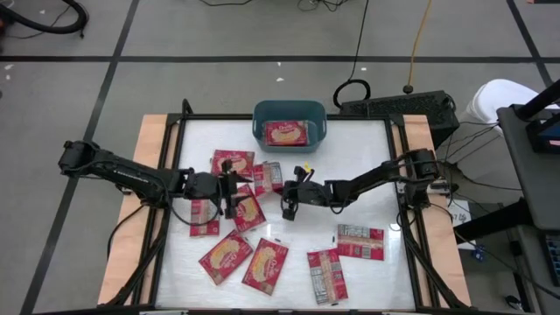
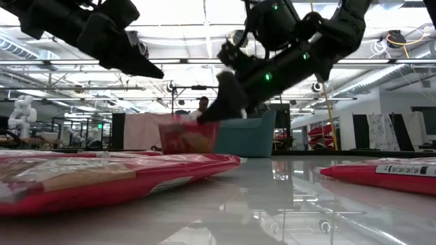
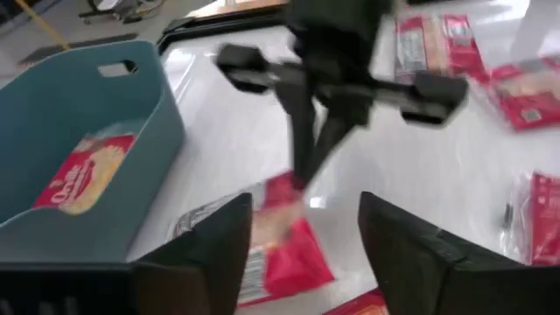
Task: Sort popcorn bags into baskets
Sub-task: Put the red popcorn bag into the green bin
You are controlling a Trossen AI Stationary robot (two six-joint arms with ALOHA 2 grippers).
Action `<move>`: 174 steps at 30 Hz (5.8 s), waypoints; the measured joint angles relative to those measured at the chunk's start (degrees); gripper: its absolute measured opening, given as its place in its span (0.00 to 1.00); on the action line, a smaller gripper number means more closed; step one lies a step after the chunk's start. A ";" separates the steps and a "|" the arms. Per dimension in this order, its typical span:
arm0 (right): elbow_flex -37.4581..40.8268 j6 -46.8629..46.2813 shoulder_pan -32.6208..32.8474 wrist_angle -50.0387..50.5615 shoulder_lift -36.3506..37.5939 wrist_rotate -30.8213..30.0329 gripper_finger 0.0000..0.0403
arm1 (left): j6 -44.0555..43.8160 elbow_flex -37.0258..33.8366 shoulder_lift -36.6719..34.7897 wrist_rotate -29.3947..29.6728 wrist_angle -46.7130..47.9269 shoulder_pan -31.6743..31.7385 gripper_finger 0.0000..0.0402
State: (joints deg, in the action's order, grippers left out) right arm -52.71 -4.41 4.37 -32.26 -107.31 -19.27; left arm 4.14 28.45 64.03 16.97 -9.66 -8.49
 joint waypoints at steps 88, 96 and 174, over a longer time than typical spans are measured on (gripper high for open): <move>0.00 -0.26 -2.58 5.92 11.35 2.60 0.10 | -4.53 0.04 12.20 -6.82 -8.37 10.45 0.44; 0.00 -0.60 -2.38 6.15 15.27 2.75 0.03 | -6.79 0.04 12.20 -5.48 -10.82 10.29 0.64; 18.58 -10.50 4.06 13.31 29.12 -19.62 0.31 | 30.95 56.46 39.64 -16.91 41.81 39.98 0.08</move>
State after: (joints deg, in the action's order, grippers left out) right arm -34.13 -14.90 8.43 -18.94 -78.19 -38.89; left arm 35.09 84.90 103.67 0.06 32.14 31.48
